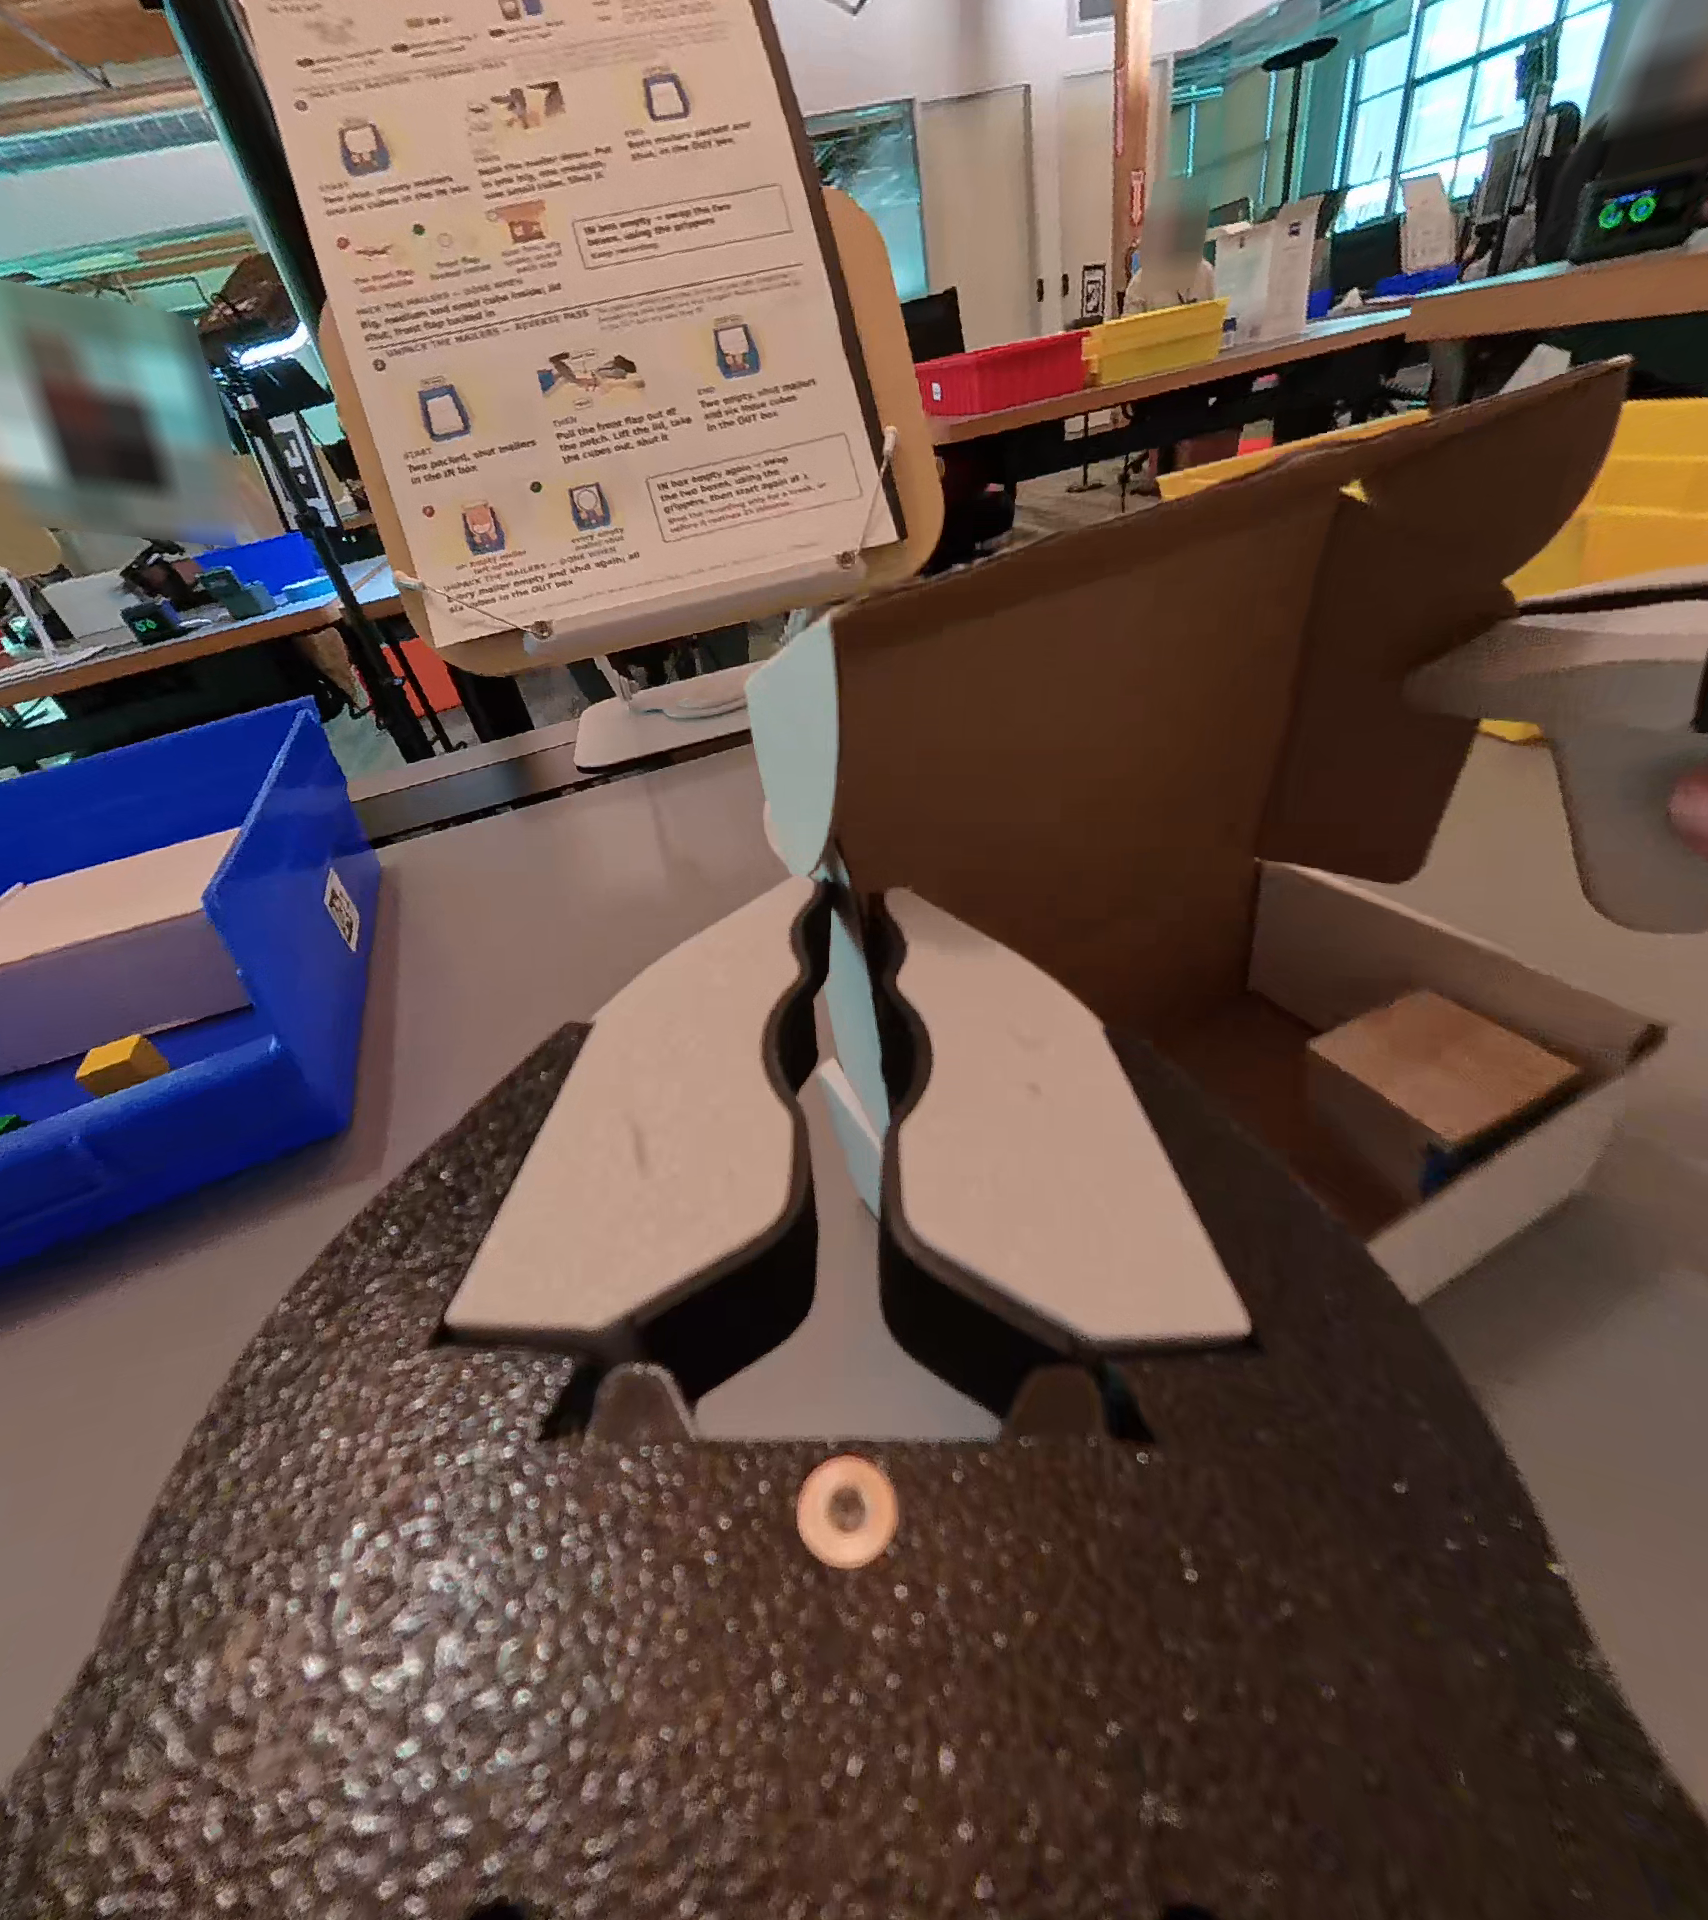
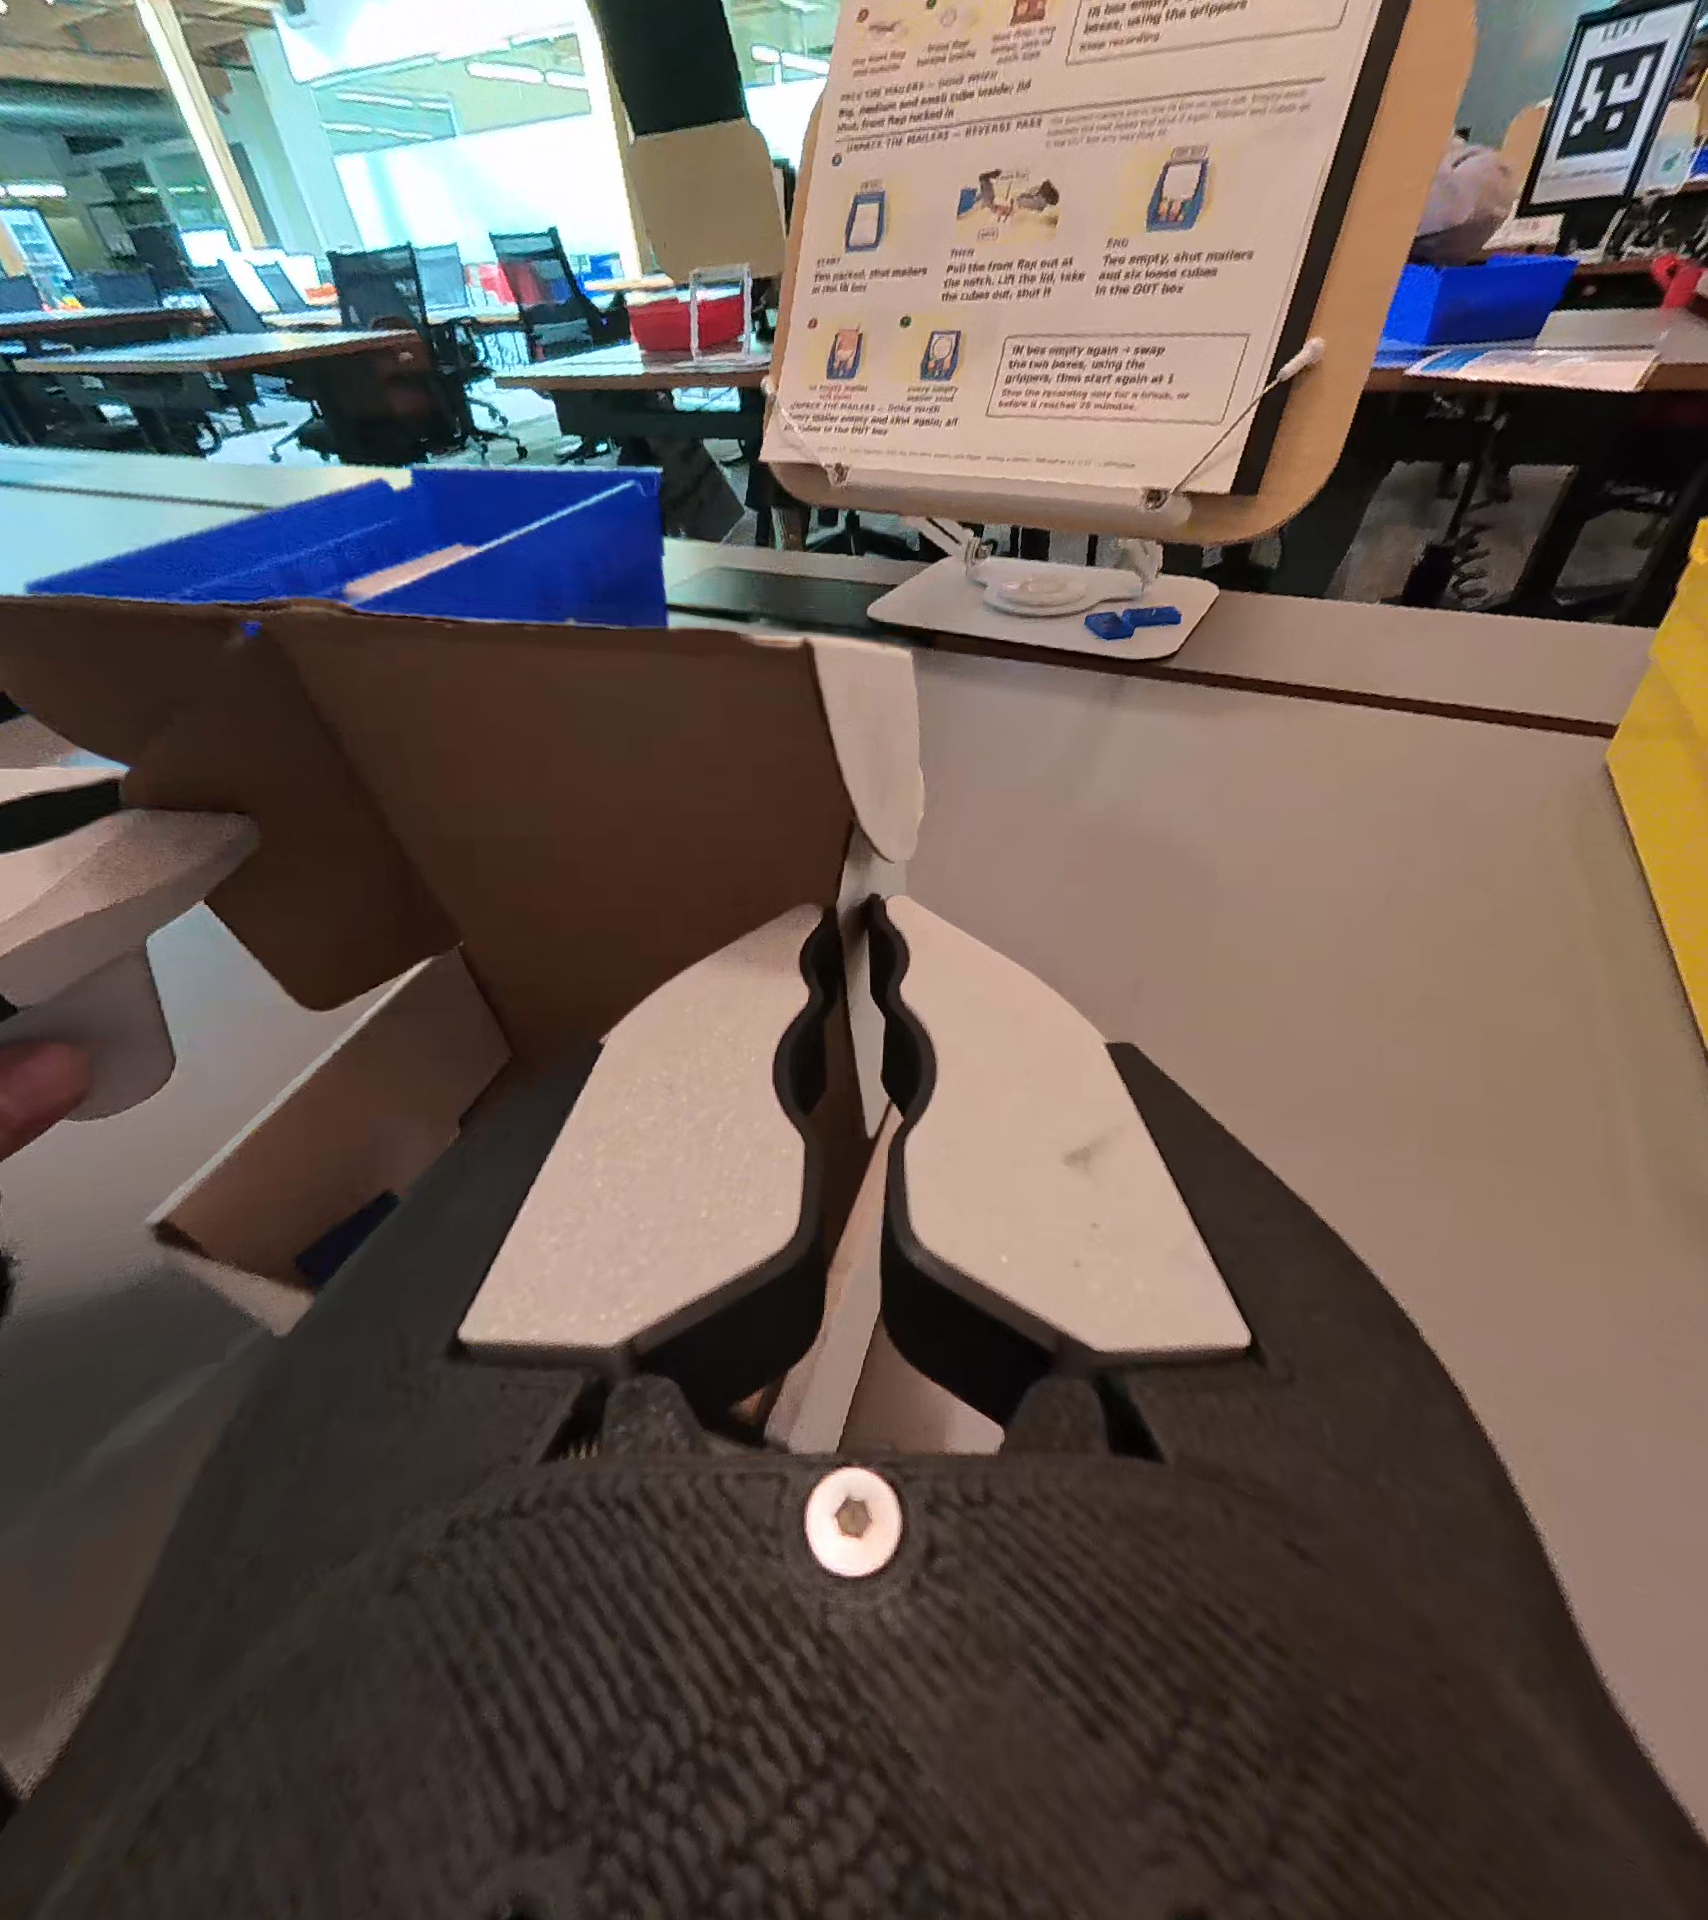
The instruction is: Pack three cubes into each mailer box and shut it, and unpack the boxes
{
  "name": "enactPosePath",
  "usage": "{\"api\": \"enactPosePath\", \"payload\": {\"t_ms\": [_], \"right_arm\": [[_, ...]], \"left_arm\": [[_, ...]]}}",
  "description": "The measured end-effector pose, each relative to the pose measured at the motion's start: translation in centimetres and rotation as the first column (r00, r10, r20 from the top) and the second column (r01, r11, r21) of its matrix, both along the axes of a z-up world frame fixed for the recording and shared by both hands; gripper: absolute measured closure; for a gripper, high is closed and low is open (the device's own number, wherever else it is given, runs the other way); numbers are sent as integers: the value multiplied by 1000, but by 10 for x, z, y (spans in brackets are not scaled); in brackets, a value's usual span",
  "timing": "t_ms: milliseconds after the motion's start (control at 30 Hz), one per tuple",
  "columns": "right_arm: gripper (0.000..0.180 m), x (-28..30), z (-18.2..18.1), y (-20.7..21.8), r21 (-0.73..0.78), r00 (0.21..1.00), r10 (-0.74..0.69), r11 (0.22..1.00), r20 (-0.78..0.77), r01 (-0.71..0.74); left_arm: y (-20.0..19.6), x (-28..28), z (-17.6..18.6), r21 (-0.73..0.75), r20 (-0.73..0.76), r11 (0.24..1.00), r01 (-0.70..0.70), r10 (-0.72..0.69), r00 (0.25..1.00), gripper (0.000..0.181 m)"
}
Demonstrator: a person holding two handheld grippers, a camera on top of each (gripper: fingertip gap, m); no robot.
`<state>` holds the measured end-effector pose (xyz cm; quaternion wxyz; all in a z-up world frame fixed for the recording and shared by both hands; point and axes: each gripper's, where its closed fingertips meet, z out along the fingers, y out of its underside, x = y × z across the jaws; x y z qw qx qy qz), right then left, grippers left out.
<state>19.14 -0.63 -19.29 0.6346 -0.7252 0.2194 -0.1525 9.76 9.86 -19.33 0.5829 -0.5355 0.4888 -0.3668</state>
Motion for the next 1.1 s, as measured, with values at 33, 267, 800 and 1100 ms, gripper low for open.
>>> {"api": "enactPosePath", "payload": {"t_ms": [33, 267, 800, 1100], "right_arm": [[174, -4, -3, -2, -15, 1000, 5, 1000, 3, -5], [174, -15, -16, -11, -67, 1000, -4, 998, 26, 6], [172, 19, -14, 36, -69, 998, -33, 997, 51, 37], [174, 6, -45, 21, -222, 997, 32, 975, 68, -16]], "left_arm": [[-3, -3, -2, 8, -4, 1000, 5, -5, 1000, 174], [-16, -14, -7, 102, -25, 994, 26, -23, 999, 173], [33, 40, -11, -102, -60, 994, -35, 29, 998, 172], [16, 15, -39, -14, -156, 1000, 20, -22, 988, 172]]}}
